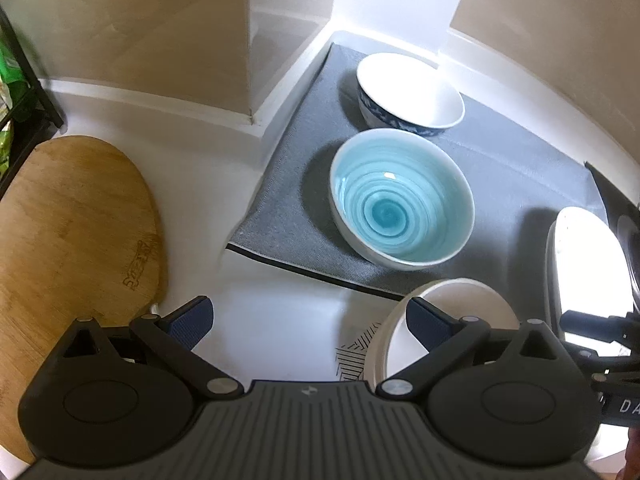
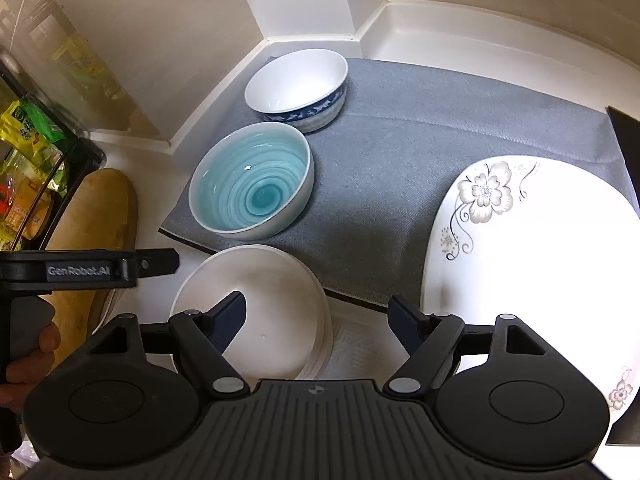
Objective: Organize plates and bowls
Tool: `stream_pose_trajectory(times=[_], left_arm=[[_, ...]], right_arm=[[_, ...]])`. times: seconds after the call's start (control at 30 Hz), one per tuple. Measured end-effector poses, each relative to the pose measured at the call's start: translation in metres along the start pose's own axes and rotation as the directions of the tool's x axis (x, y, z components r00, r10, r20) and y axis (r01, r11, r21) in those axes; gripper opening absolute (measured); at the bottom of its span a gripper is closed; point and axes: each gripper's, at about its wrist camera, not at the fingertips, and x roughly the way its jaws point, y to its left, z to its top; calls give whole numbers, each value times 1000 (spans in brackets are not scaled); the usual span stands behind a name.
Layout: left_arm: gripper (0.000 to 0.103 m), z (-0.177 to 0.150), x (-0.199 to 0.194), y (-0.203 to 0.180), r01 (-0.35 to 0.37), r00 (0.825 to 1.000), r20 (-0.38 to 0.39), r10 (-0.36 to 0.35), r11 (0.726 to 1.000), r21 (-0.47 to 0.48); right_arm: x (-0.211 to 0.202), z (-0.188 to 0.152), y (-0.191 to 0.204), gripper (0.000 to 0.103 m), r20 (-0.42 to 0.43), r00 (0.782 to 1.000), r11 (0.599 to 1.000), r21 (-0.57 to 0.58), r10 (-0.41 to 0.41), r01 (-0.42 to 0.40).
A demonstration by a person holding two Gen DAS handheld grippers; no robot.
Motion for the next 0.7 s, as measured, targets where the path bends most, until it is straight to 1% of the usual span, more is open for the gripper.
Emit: stream_pose_trajectory(times=[0.7], left_arm=[[103,4,1,-2,-5,1000,1,5,1000,2]], right_arm=[[-1,3,0,81,11,1000,1000,7,-7,7]])
